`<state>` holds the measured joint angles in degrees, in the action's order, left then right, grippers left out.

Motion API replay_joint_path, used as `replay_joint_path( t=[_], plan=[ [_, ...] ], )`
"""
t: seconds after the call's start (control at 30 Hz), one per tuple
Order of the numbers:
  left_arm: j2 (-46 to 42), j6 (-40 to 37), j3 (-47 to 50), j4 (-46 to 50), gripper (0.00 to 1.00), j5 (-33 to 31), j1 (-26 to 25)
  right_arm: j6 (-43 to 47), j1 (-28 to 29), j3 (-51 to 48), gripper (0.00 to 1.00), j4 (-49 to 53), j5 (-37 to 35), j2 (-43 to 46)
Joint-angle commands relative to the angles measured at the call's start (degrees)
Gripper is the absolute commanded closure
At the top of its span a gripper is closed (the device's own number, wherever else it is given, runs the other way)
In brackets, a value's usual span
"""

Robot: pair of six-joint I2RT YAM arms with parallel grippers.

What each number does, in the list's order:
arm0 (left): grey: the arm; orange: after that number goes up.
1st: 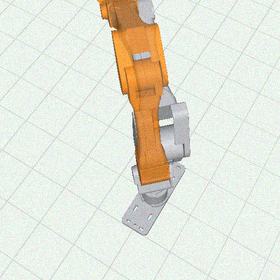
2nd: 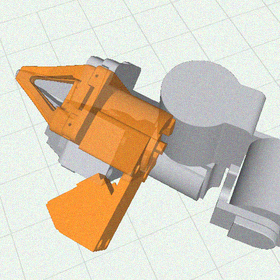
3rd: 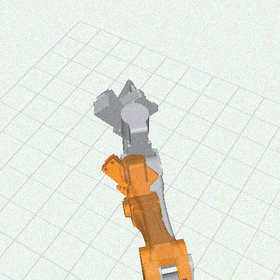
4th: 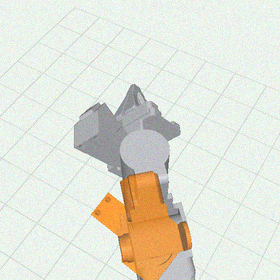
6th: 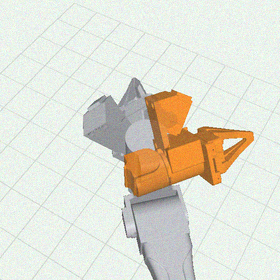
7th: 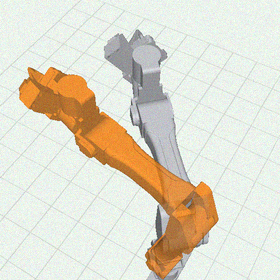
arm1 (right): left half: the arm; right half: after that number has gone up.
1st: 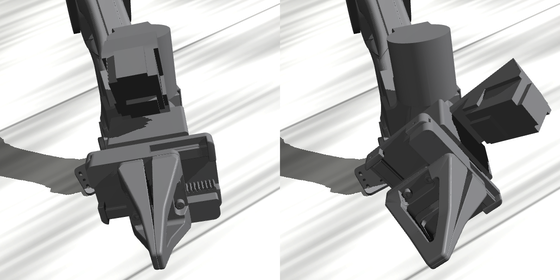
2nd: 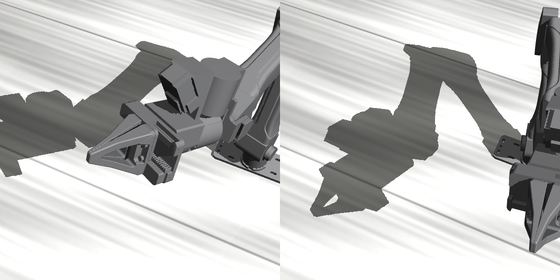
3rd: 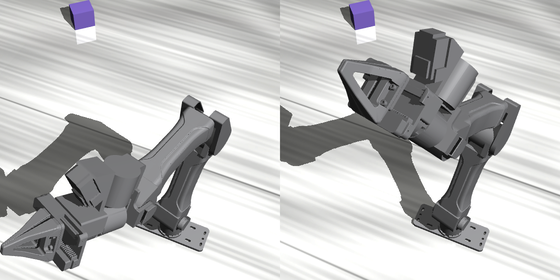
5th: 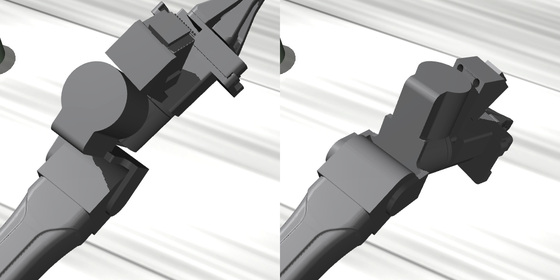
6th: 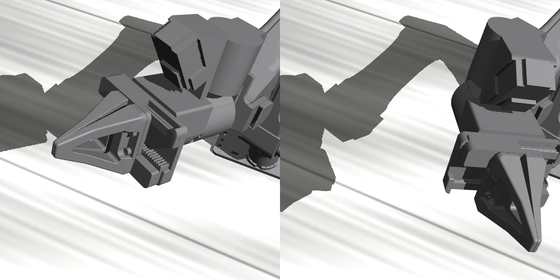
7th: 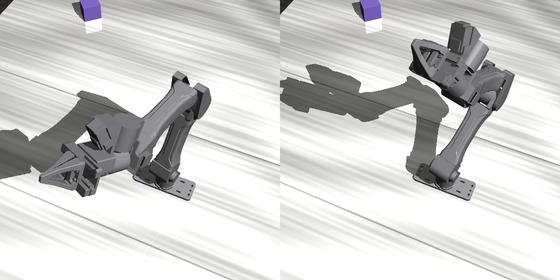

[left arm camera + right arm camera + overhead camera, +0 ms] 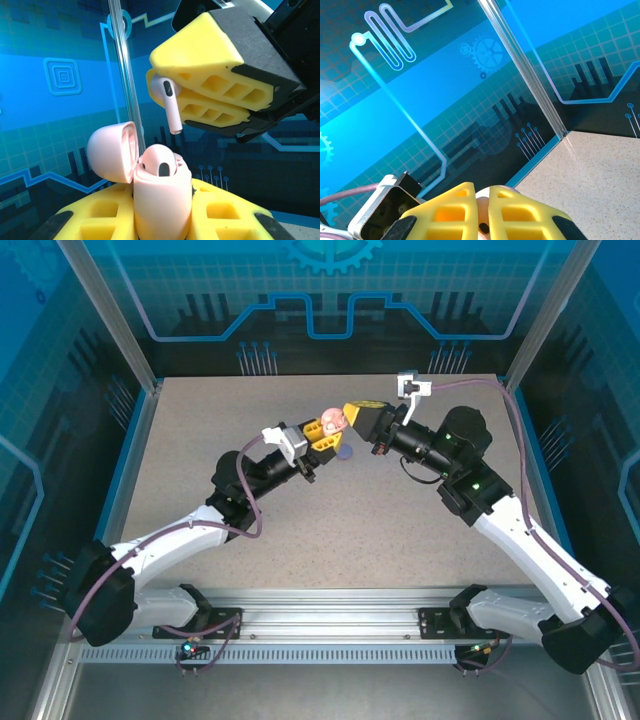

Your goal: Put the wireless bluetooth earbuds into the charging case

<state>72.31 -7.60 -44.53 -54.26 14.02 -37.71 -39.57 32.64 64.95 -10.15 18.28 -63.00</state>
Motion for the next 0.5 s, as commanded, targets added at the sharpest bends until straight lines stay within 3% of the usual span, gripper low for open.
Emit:
replay_joint_path(
  t=[0.0, 0.47],
  plan=[
    [0.4, 0.3, -2.3, -1.1, 1.0, 0.8, -0.5, 0.0, 0.7, -0.2, 0.9, -1.9, 0.2, -0.3],
    [0.2, 0.2, -2.2, -1.3, 1.0, 0.2, -0.6, -0.7, 0.7, -2.2, 0.91, -1.5, 0.1, -1.0]
  ],
)
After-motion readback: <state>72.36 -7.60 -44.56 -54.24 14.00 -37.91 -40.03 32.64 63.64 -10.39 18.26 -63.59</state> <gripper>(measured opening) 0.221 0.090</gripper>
